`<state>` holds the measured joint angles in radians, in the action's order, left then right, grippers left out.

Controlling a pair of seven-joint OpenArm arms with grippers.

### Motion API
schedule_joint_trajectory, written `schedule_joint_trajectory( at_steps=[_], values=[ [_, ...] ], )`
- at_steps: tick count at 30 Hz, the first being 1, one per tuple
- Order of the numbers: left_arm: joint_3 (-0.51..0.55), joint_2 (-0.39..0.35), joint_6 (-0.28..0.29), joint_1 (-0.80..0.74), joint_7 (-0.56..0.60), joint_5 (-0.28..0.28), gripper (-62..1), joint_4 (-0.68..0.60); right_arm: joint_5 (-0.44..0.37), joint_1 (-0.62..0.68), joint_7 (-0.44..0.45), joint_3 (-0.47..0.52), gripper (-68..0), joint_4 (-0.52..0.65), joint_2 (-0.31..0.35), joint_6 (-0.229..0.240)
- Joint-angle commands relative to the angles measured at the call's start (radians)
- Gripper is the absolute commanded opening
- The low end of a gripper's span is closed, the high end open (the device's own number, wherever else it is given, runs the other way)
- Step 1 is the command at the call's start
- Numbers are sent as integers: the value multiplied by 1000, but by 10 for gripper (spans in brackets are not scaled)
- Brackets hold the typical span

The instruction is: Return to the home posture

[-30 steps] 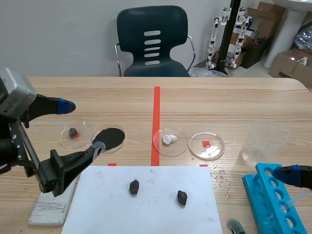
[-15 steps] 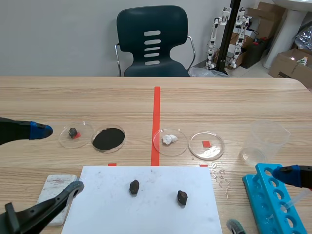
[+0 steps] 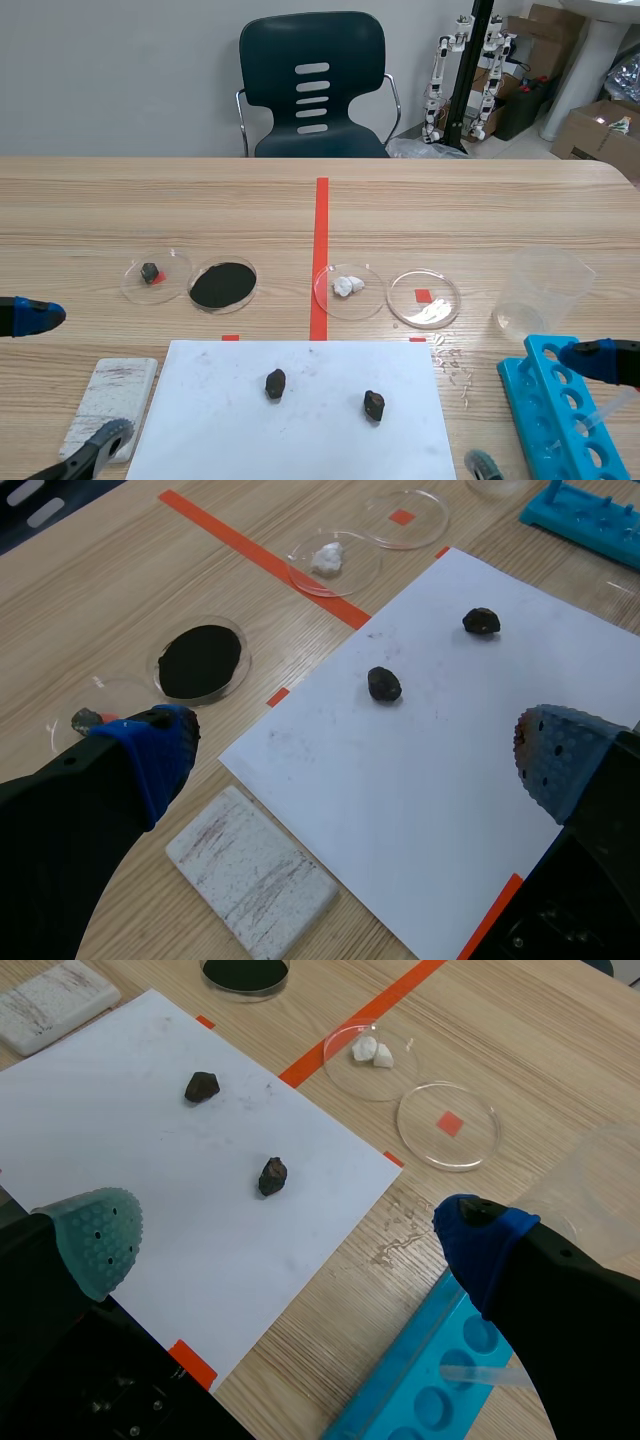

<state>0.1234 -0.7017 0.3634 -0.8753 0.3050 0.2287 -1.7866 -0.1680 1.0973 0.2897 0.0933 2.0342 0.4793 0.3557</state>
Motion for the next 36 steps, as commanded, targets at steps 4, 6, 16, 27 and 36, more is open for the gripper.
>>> schedule_joint_trajectory(
  at_steps=[4,6,16,27,36],
  values=[
    [2,6,-2,9,20,14,14,-16,-11,0,19,3,-65,13,5,0],
    [2,6,-1,8,20,14,14,-16,-11,0,19,3,-65,13,5,0],
    [2,6,5,8,16,14,14,-16,-11,0,19,3,-65,13,5,0],
    [2,6,18,8,17,14,14,-16,-11,0,19,3,-65,13,5,0],
    [2,6,18,8,17,14,14,-16,-11,0,19,3,-65,13,5,0]
  ],
)
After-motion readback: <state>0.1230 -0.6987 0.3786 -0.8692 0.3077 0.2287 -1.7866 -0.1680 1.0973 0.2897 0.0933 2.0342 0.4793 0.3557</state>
